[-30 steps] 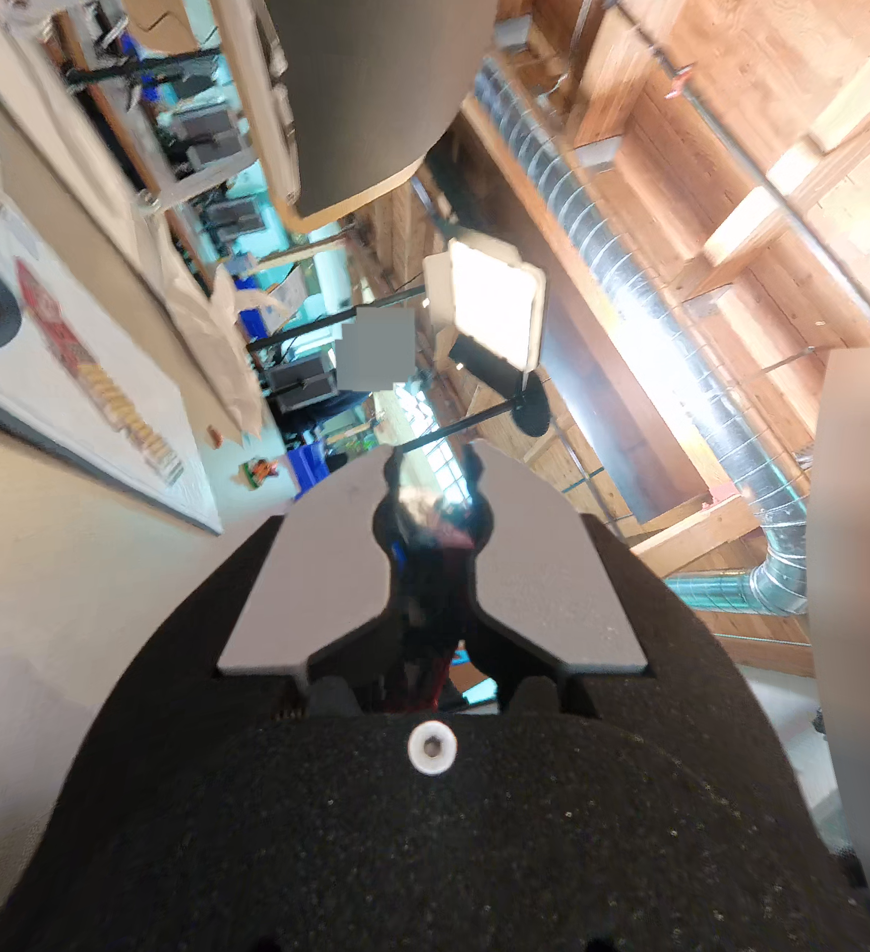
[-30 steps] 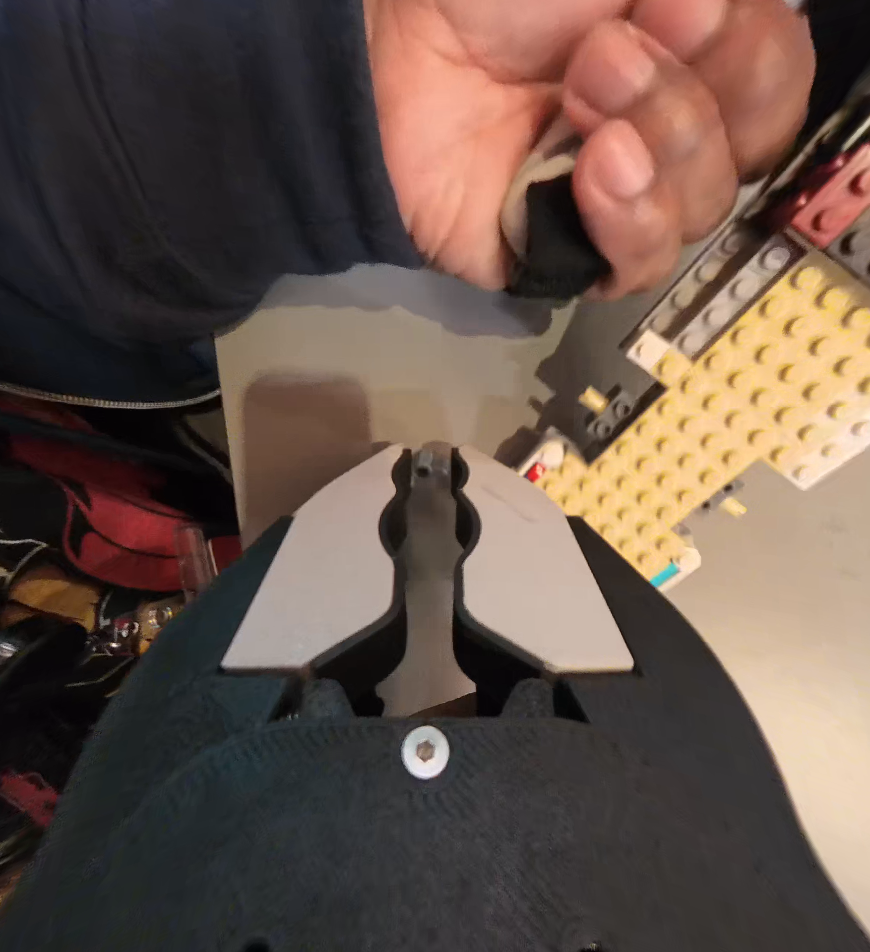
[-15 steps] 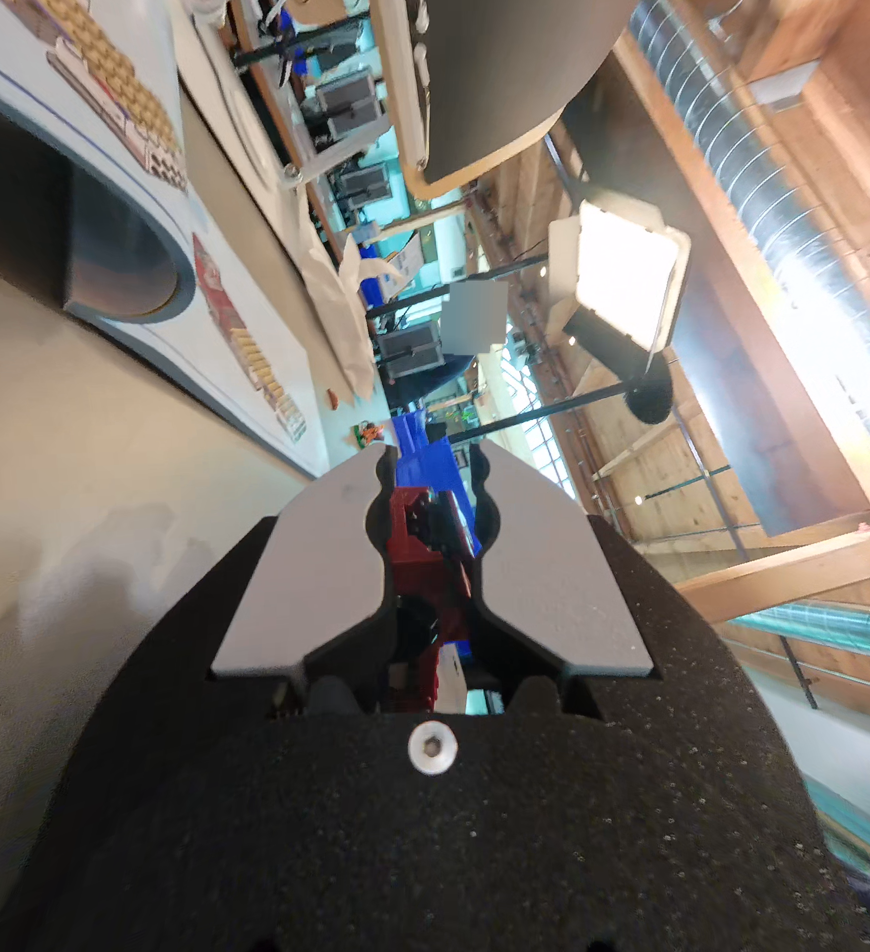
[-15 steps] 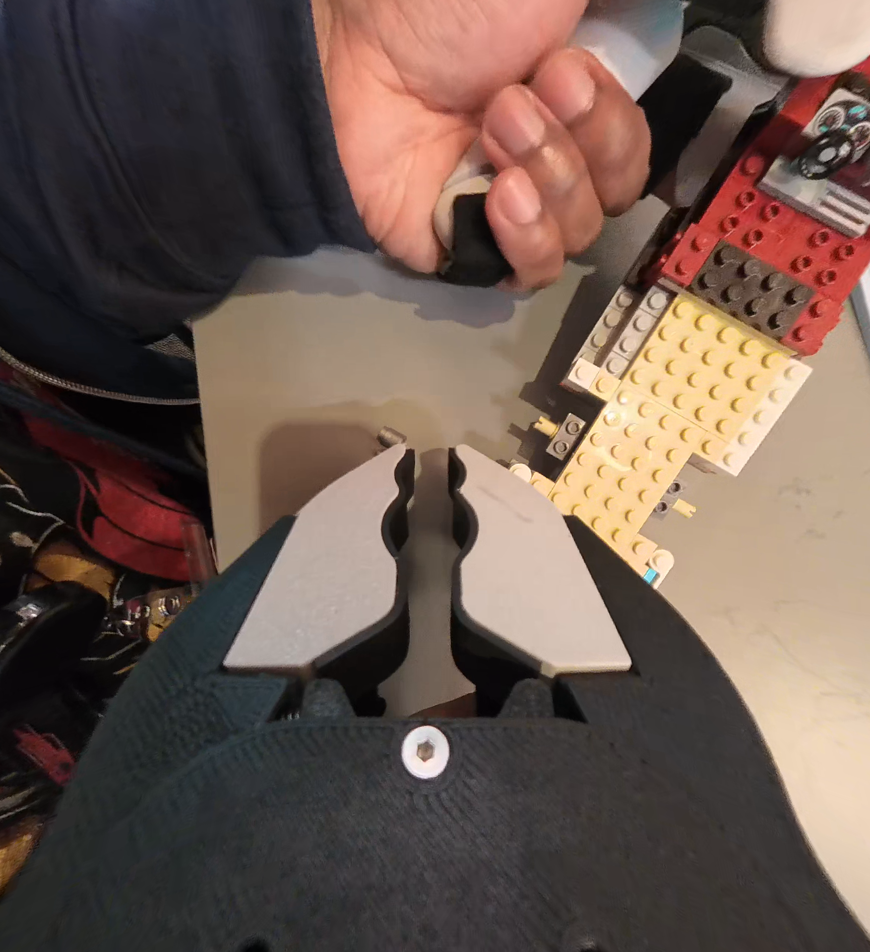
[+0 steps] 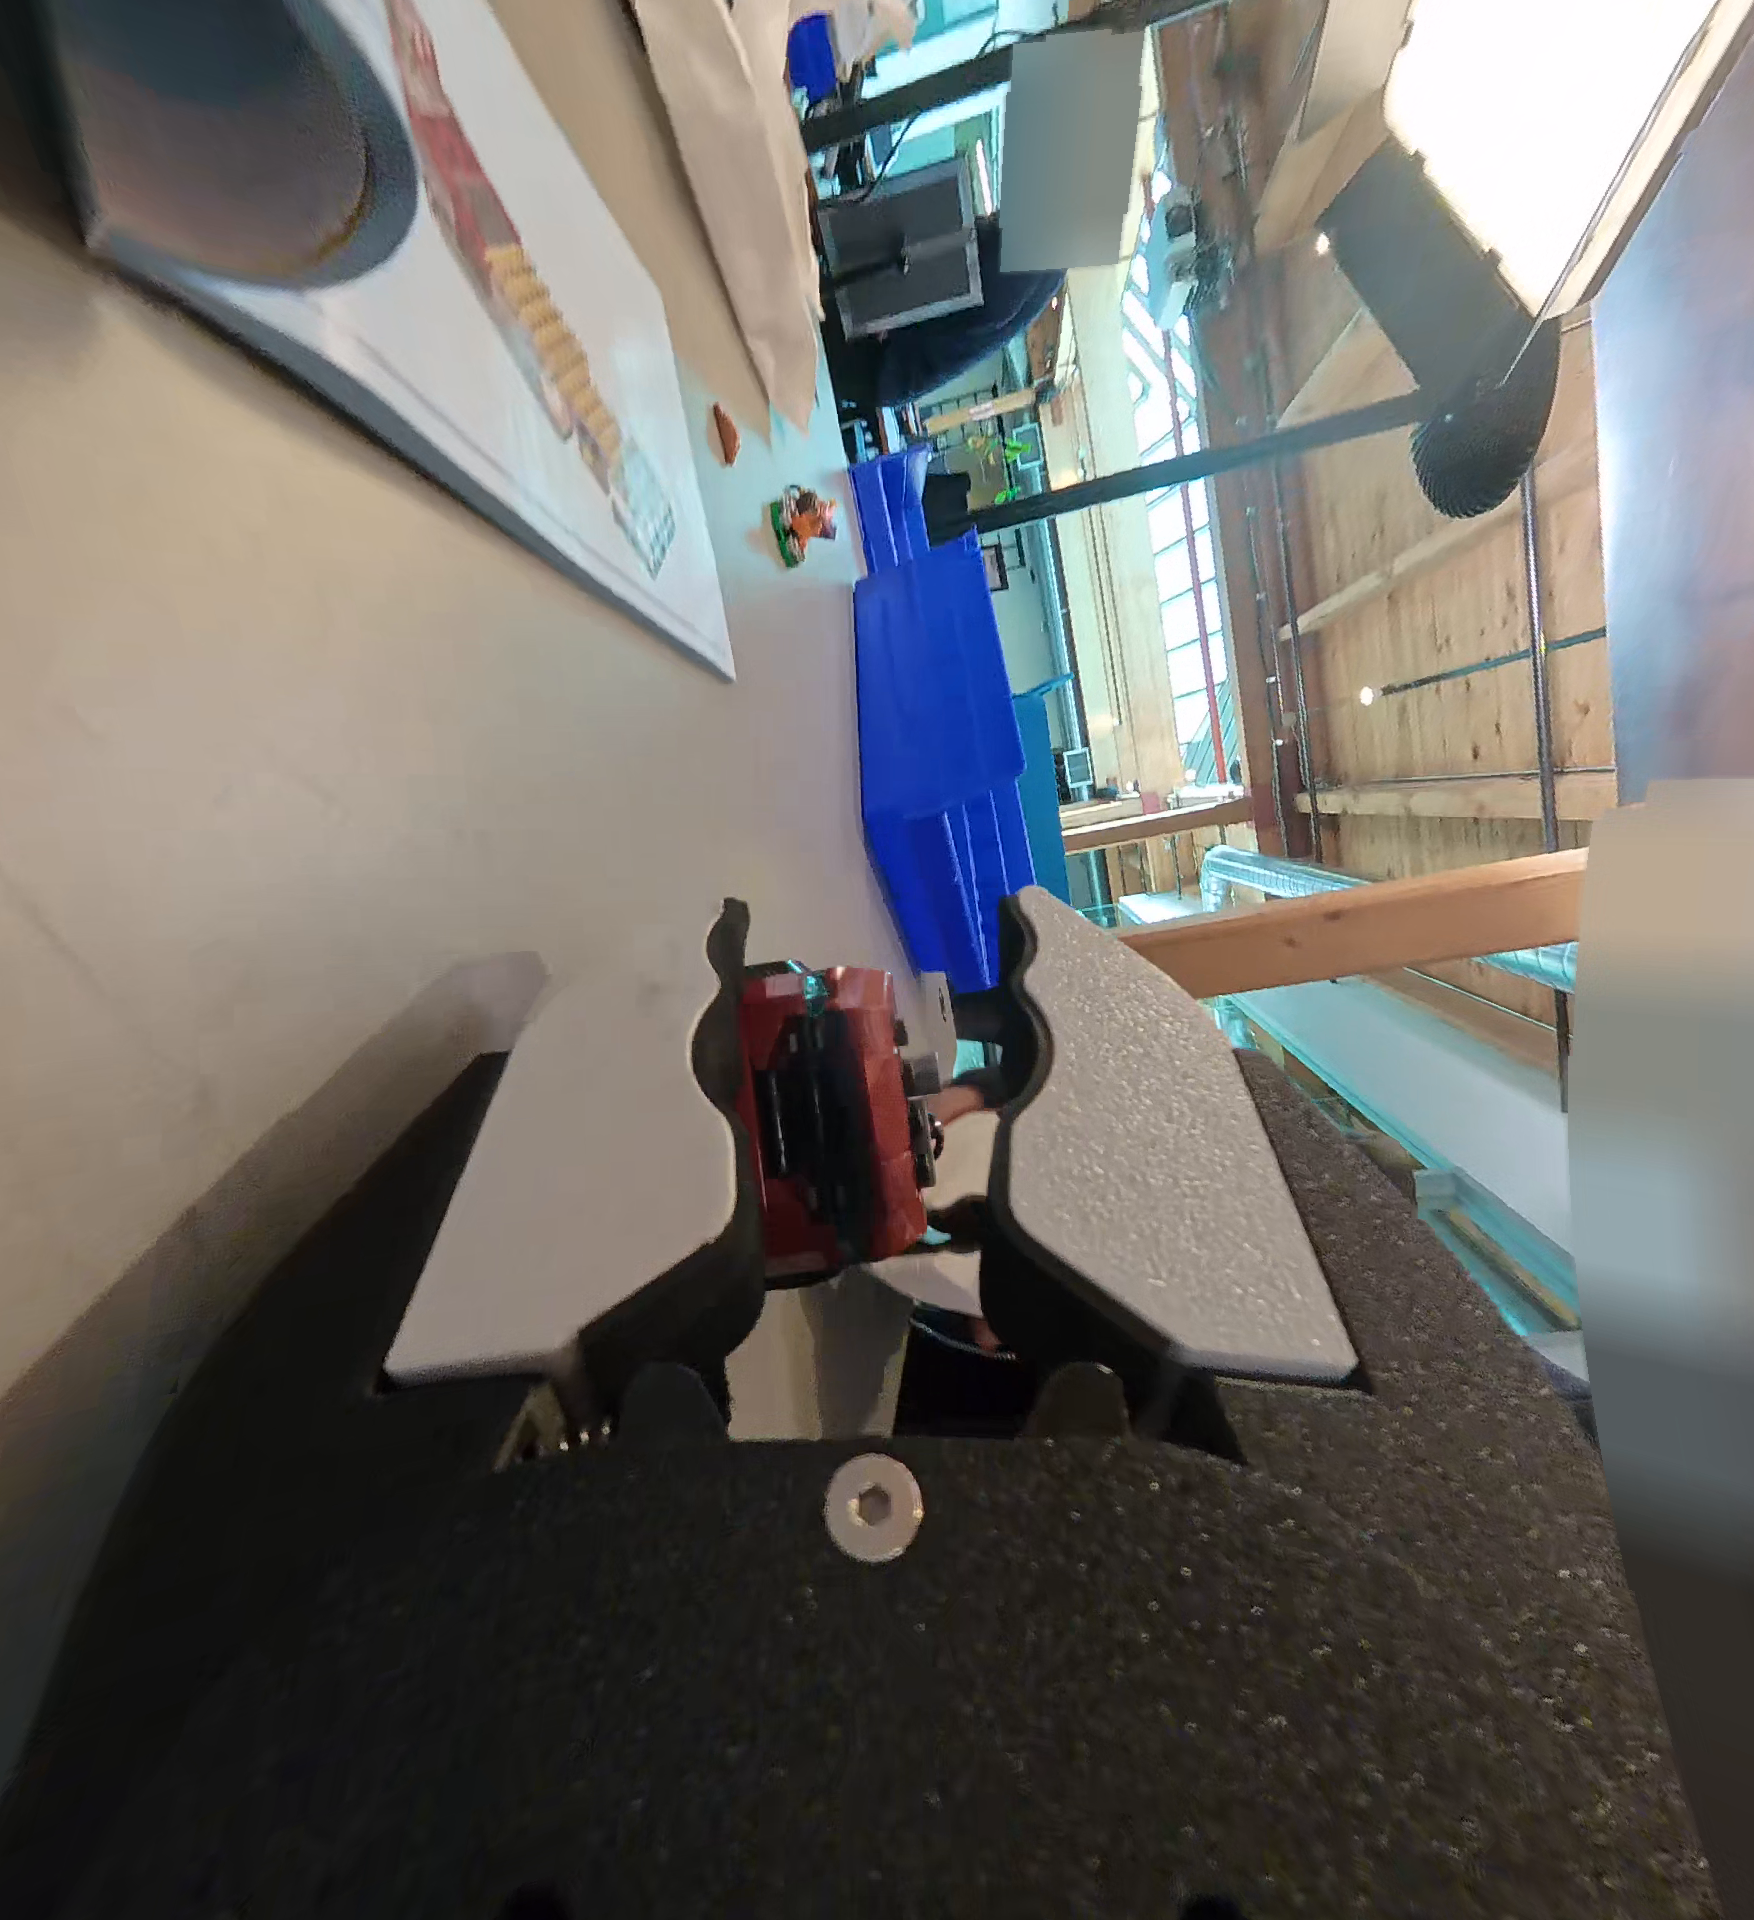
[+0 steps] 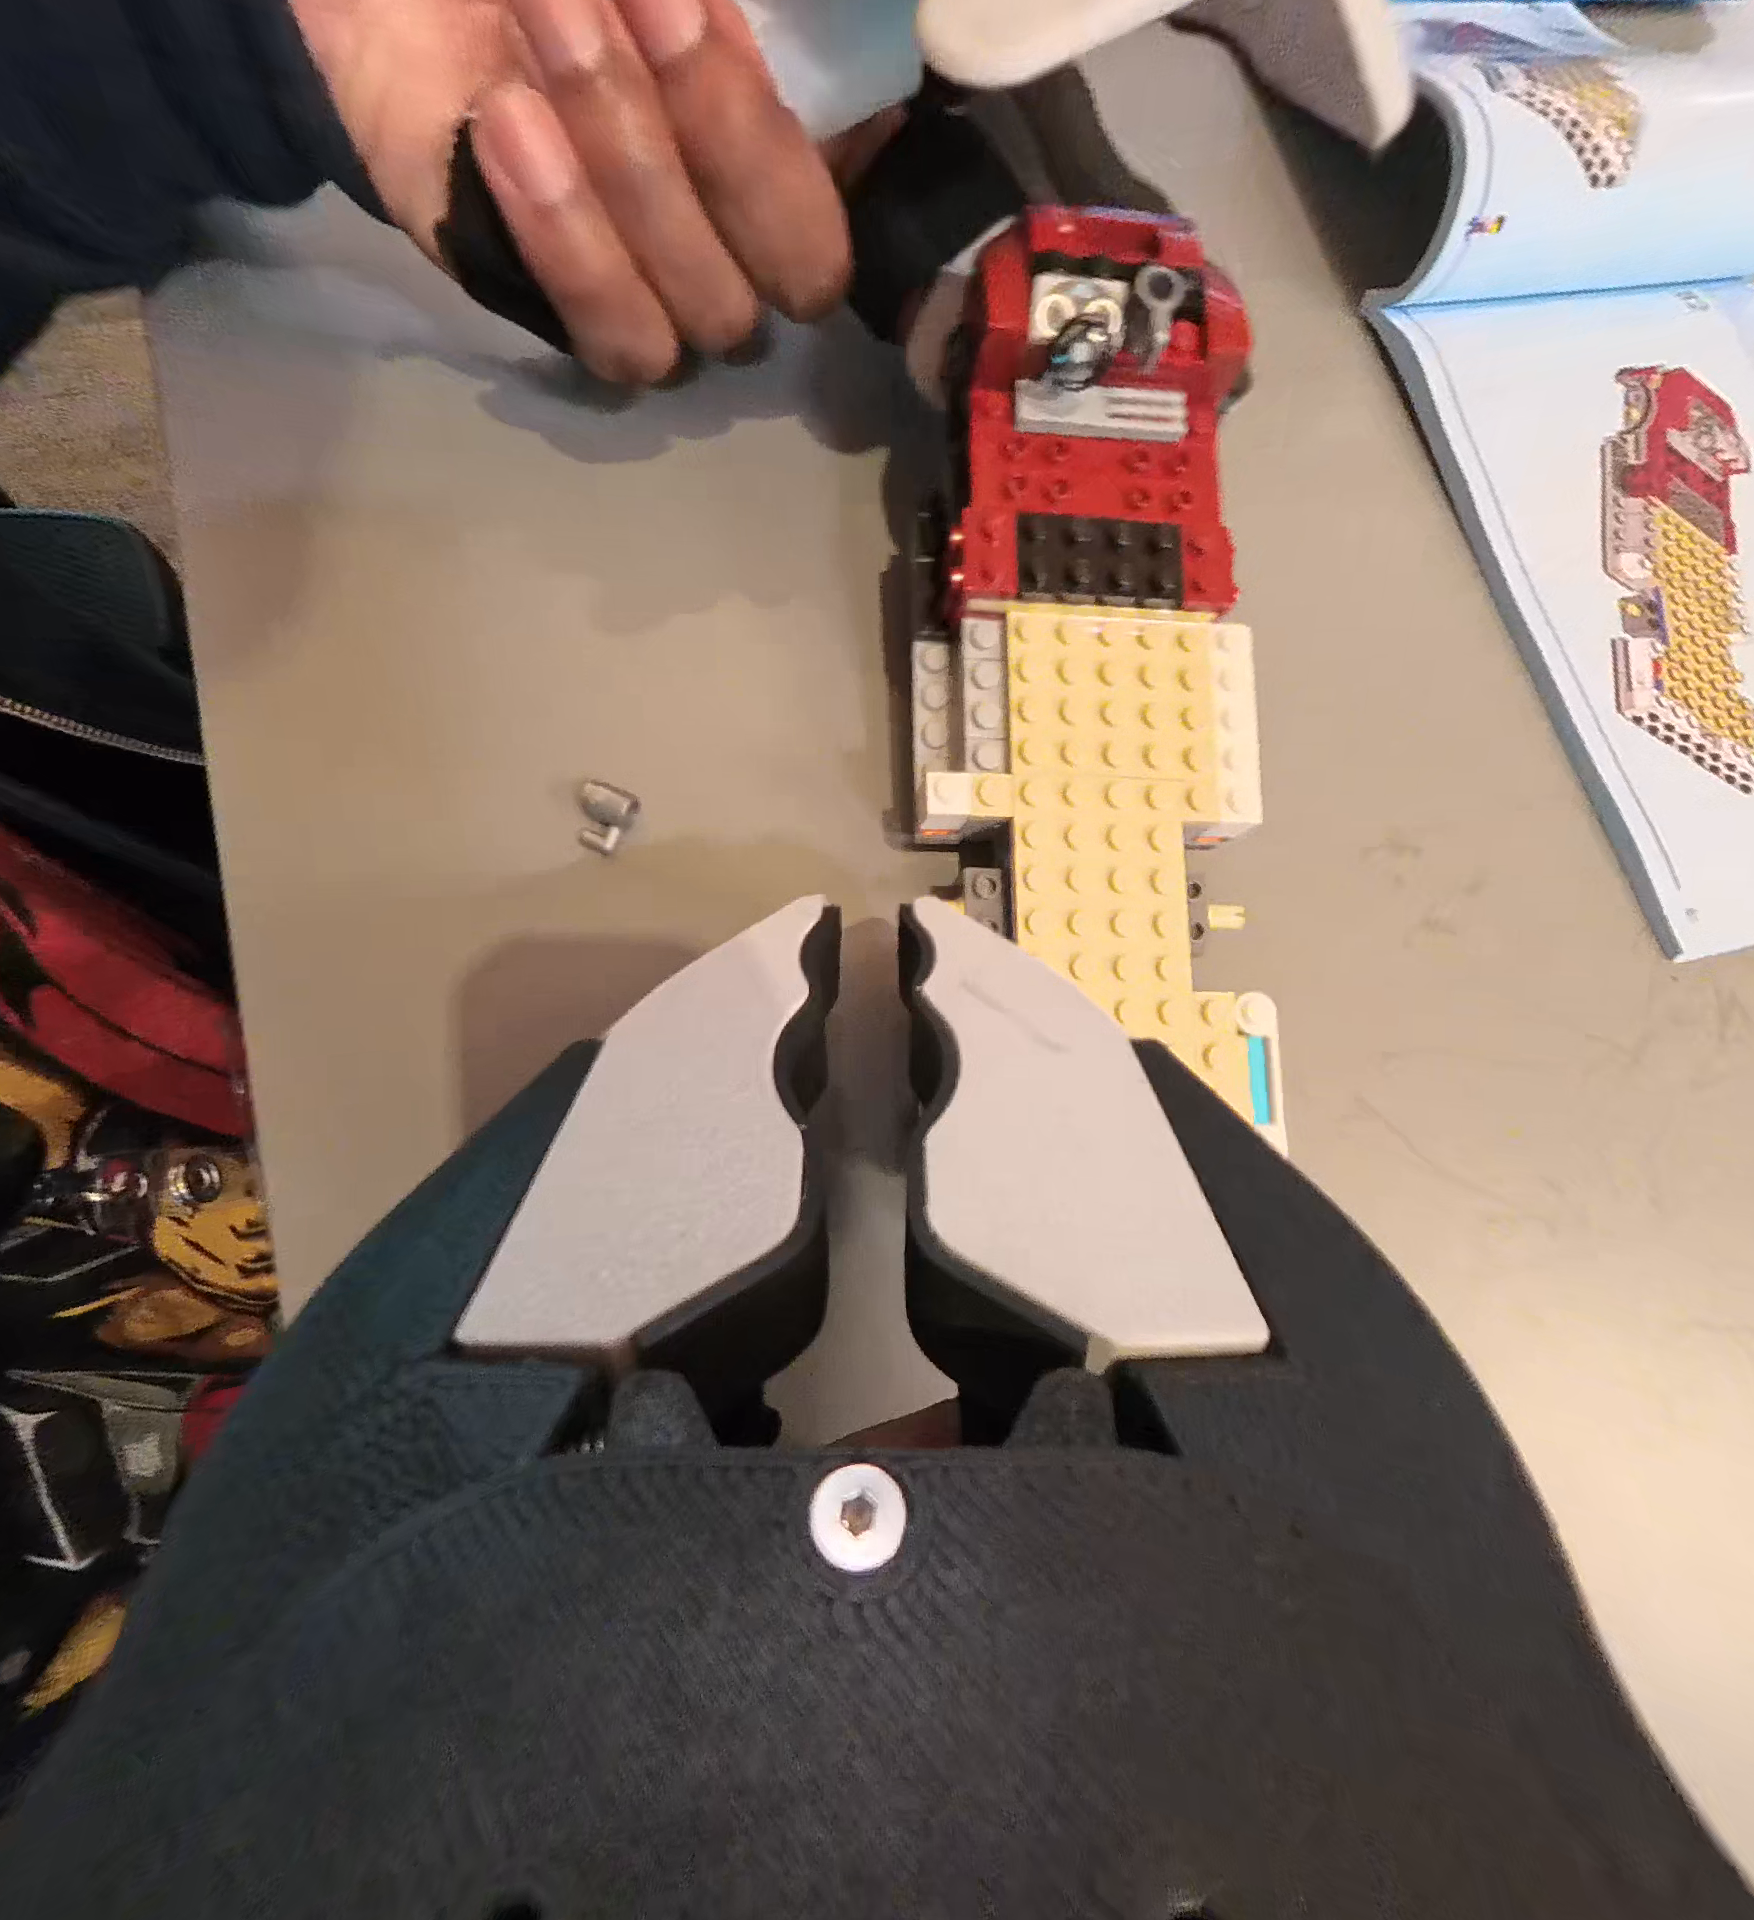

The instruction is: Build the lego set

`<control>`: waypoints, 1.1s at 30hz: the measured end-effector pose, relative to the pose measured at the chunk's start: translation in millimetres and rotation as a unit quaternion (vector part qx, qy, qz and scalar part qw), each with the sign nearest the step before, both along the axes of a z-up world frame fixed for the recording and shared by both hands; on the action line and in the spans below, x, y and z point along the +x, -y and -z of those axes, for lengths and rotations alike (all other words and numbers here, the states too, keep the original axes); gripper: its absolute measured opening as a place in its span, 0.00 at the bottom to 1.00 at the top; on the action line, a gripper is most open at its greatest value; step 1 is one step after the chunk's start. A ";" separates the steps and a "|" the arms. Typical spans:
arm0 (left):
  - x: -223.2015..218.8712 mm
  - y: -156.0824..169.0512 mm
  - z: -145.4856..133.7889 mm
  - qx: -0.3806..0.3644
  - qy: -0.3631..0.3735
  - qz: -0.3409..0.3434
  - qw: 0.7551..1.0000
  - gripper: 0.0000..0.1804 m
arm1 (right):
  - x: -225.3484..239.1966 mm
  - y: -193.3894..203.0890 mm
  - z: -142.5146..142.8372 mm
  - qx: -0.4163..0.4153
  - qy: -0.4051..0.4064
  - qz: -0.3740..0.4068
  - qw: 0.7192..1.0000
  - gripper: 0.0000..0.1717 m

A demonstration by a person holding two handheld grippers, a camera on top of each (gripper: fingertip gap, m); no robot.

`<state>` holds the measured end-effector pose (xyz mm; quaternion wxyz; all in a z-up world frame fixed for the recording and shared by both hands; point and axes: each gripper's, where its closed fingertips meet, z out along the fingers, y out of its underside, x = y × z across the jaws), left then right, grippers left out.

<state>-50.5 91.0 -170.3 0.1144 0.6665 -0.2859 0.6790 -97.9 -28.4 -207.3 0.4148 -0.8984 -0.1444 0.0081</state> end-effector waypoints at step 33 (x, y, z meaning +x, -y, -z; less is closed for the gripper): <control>-36.2 14.3 4.0 0.036 -0.023 -0.028 0.999 0.26 | 22.6 -70.2 3.4 -0.095 0.073 -0.154 0.981 0.38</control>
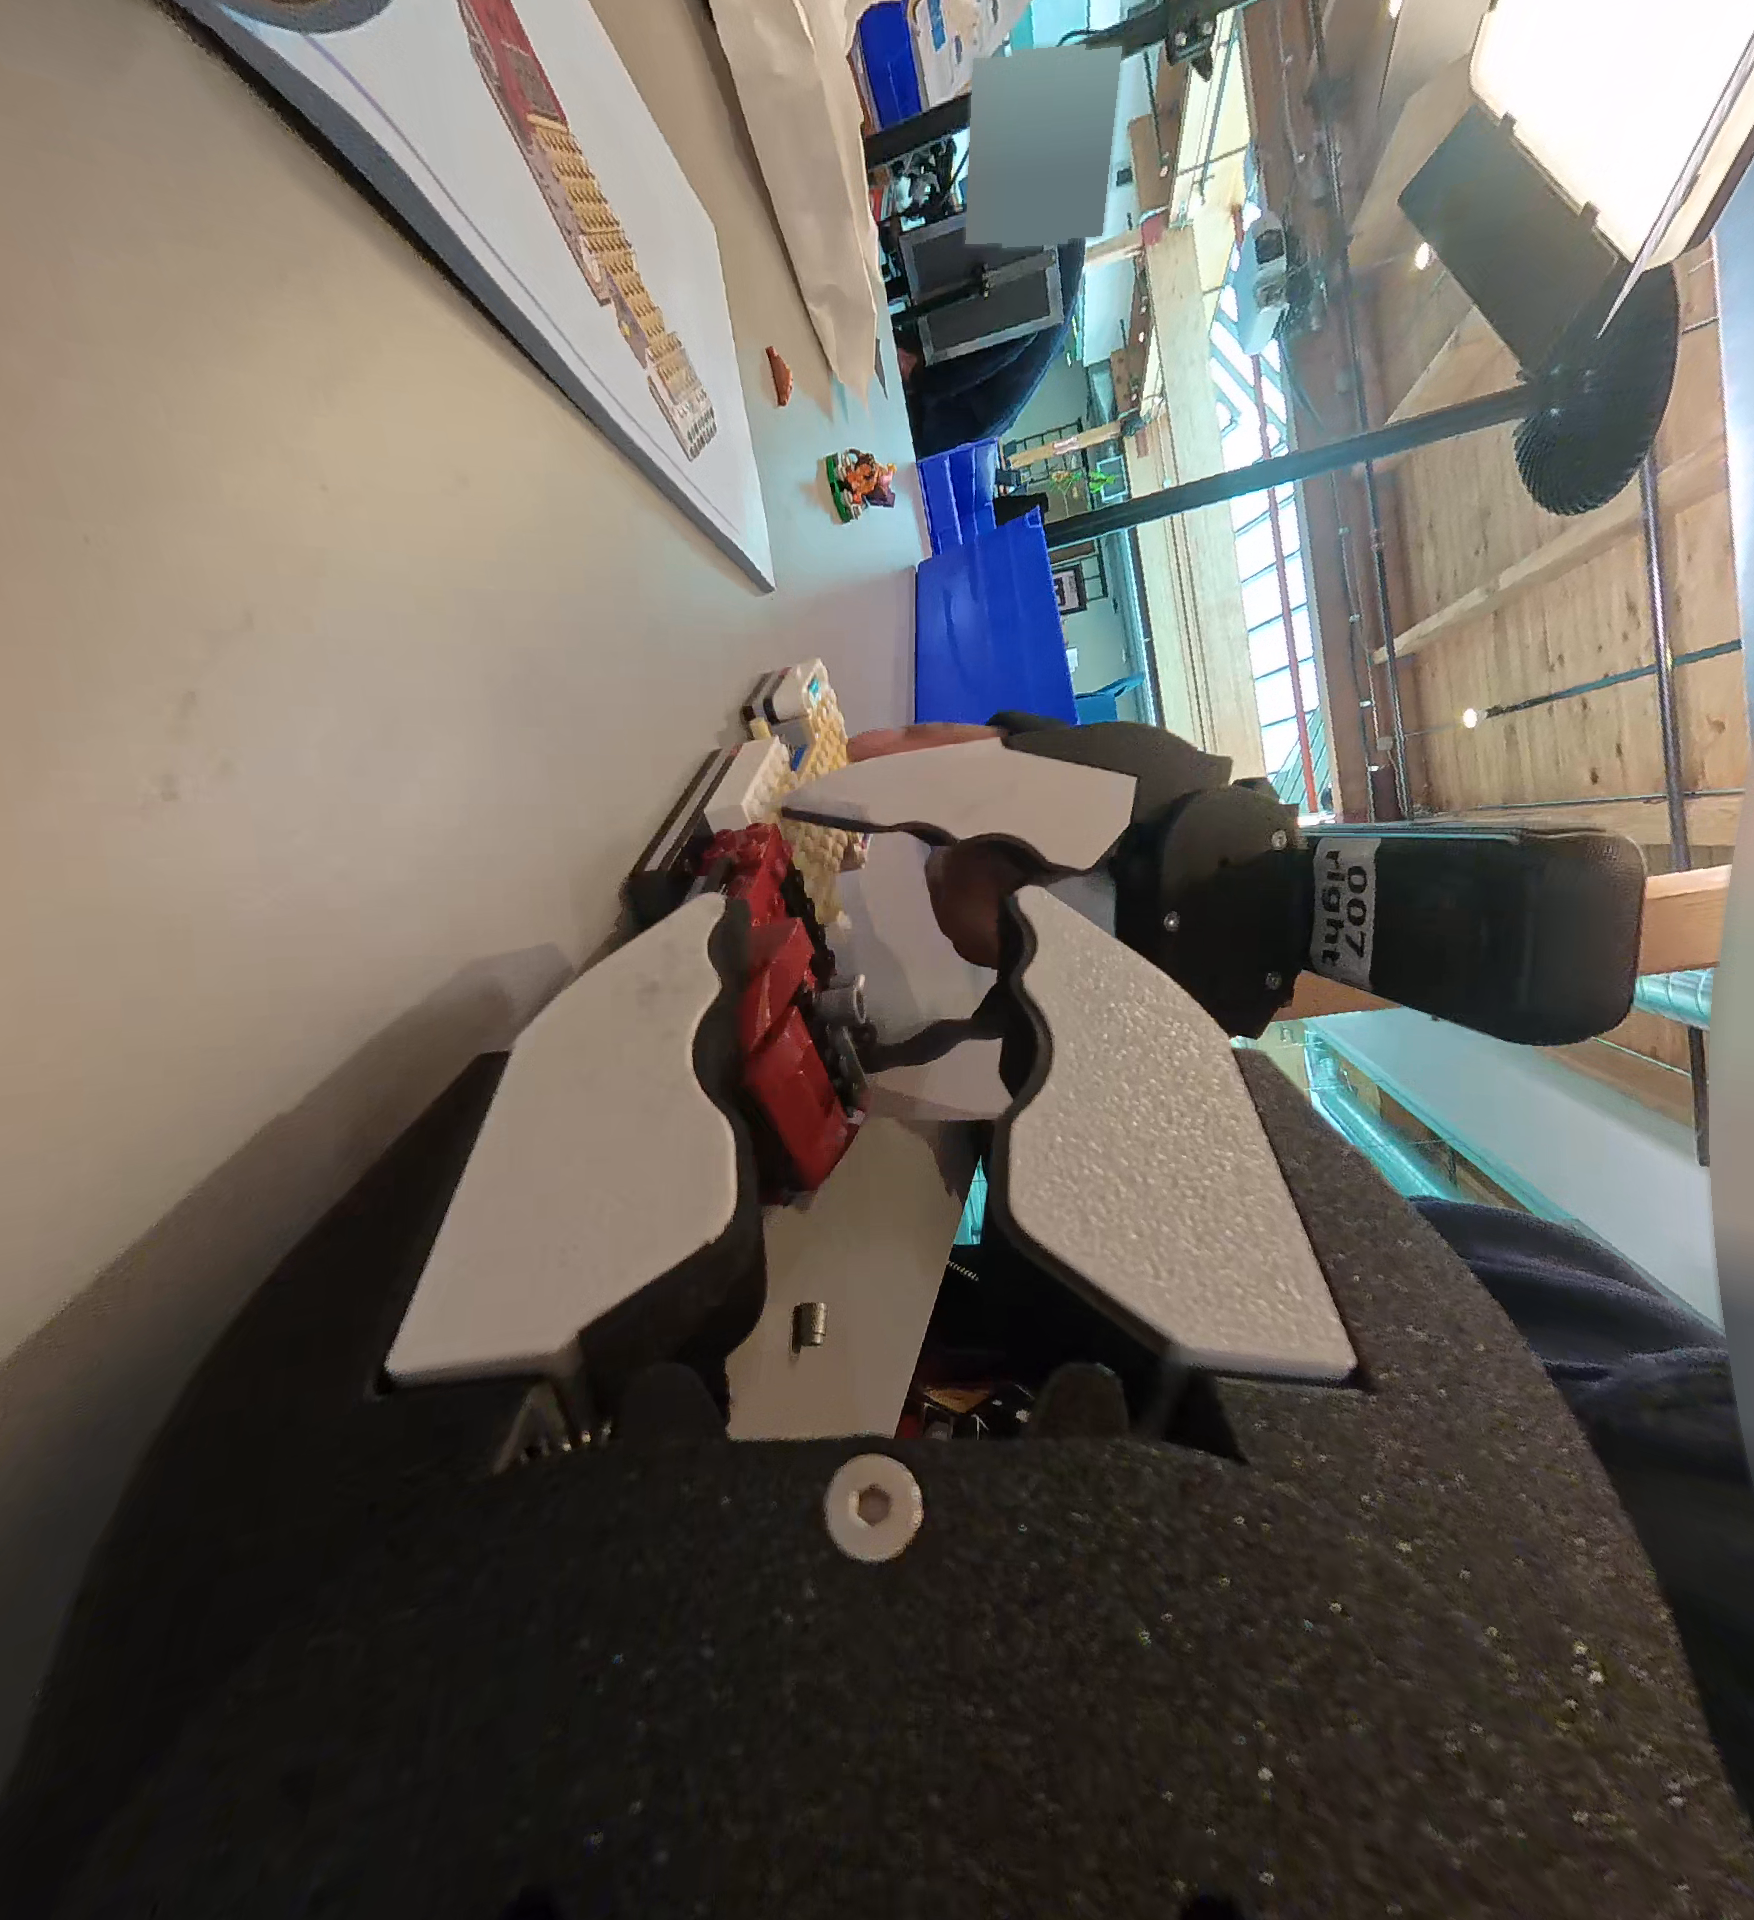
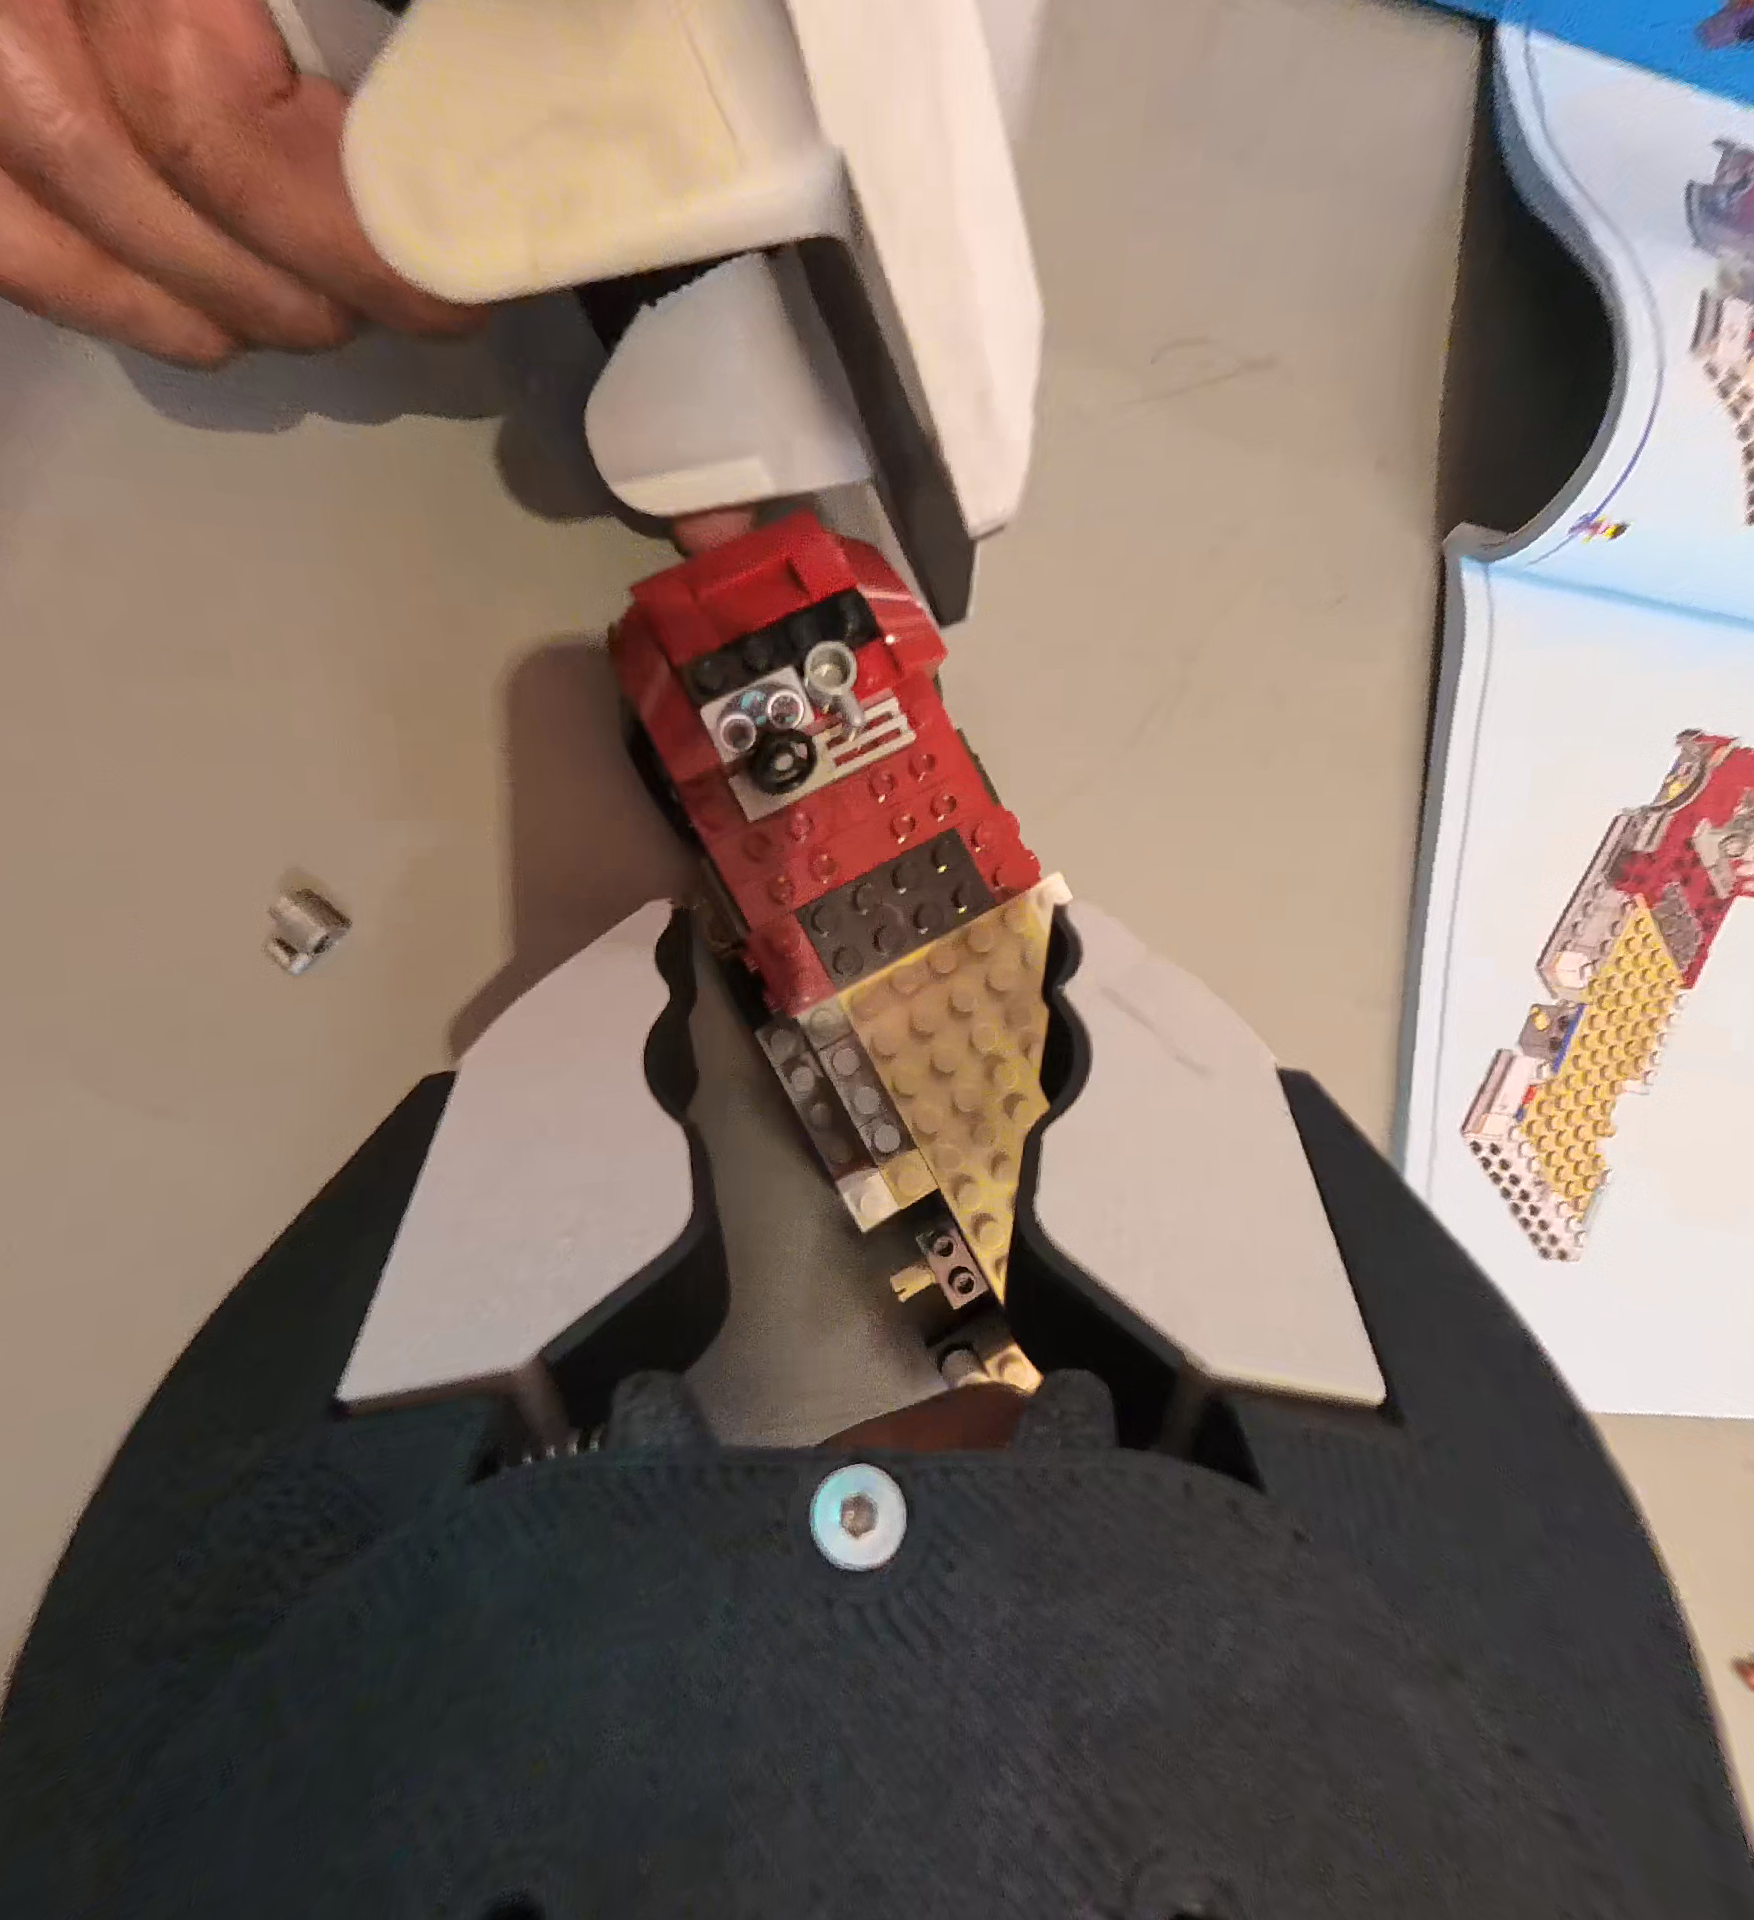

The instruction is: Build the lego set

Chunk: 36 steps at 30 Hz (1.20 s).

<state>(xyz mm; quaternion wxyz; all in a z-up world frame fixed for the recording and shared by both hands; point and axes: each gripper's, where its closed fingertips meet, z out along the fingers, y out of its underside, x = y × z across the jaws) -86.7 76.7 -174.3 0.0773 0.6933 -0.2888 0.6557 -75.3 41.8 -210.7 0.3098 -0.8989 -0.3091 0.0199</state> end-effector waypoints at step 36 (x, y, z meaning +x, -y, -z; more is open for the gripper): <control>-15.4 15.8 3.9 0.130 0.027 0.170 0.976 0.31 | -2.5 -7.1 -11.2 0.211 0.248 -0.235 0.916 0.38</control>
